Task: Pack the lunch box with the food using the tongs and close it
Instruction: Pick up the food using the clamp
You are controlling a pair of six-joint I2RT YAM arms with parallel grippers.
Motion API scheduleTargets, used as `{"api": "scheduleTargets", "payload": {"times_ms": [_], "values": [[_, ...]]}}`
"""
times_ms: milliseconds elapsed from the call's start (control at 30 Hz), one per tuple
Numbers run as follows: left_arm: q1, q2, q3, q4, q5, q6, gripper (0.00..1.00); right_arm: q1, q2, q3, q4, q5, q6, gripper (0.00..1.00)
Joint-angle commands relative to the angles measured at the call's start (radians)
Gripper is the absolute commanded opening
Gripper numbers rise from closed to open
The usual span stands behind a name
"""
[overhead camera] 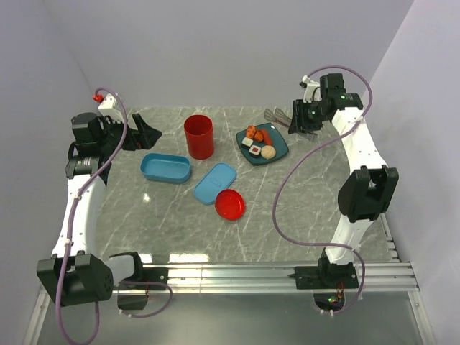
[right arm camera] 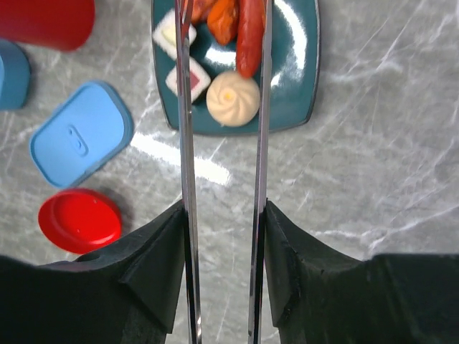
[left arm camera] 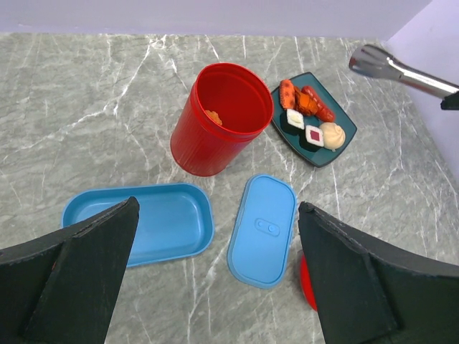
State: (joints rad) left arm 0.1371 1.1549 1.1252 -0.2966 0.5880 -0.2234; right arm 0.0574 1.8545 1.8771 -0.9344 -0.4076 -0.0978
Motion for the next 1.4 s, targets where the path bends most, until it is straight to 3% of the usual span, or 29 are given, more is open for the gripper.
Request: {"api": "scheduleTargets", "payload": {"times_ms": [0,600,1367], "values": [[0.004,-0.021,-0.007,0.039,0.024,0.002,0.99,0.013,-0.018,0.001,-0.041,0.009,-0.033,0.5],[0.004,-0.017,-0.01,0.037,0.027,0.007,0.99,0.015,0.064,-0.032,-0.115,0.098,-0.06,0.51],[0.004,0.006,-0.01,0.045,0.026,0.004,1.0,0.032,0.138,0.031,-0.135,0.067,-0.049,0.52]]}}
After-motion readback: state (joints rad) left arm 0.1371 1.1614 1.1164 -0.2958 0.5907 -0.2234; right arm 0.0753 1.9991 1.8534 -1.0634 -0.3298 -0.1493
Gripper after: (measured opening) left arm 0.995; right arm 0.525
